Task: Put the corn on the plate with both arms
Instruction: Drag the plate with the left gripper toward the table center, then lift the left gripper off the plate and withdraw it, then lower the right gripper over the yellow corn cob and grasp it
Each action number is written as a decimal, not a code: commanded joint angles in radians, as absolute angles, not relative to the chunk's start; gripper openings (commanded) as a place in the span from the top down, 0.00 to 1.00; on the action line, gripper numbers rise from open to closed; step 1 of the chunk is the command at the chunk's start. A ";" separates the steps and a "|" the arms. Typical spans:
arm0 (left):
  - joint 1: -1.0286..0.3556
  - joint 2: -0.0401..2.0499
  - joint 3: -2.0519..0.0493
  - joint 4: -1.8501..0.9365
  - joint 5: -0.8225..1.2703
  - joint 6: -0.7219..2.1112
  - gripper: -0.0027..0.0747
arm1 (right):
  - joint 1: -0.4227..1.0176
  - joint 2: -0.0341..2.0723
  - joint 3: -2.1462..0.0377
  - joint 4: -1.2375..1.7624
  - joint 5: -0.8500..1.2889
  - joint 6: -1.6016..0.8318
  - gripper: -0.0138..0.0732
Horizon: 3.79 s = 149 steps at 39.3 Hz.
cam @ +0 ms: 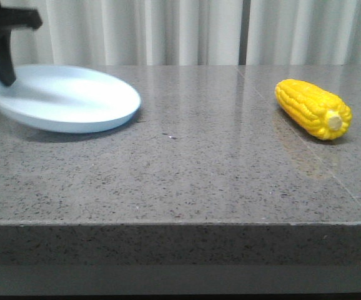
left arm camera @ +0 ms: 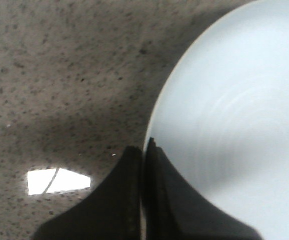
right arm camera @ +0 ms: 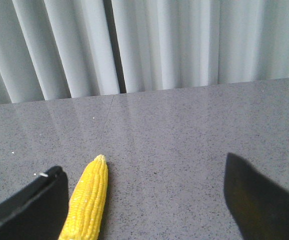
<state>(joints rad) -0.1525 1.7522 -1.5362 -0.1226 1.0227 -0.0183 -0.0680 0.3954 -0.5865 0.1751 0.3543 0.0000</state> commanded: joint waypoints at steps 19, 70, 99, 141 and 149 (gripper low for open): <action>-0.376 1.808 -1.623 -0.280 1.033 0.021 0.99 | -0.073 0.410 -0.623 0.177 0.283 -0.009 0.09; -0.225 1.075 -0.858 0.015 0.535 -0.087 0.99 | -0.073 0.410 -0.623 0.177 0.283 -0.009 0.09; -0.225 0.112 -0.385 0.040 0.377 -0.080 0.99 | -0.073 0.453 -0.642 0.185 0.290 -0.009 0.09; -0.225 0.070 -0.385 0.040 0.377 -0.080 0.99 | 0.154 1.608 -1.251 0.352 0.693 -0.010 0.13; -0.225 0.070 -0.385 0.040 0.377 -0.080 0.99 | 0.154 1.615 -1.252 0.352 0.685 -0.010 0.47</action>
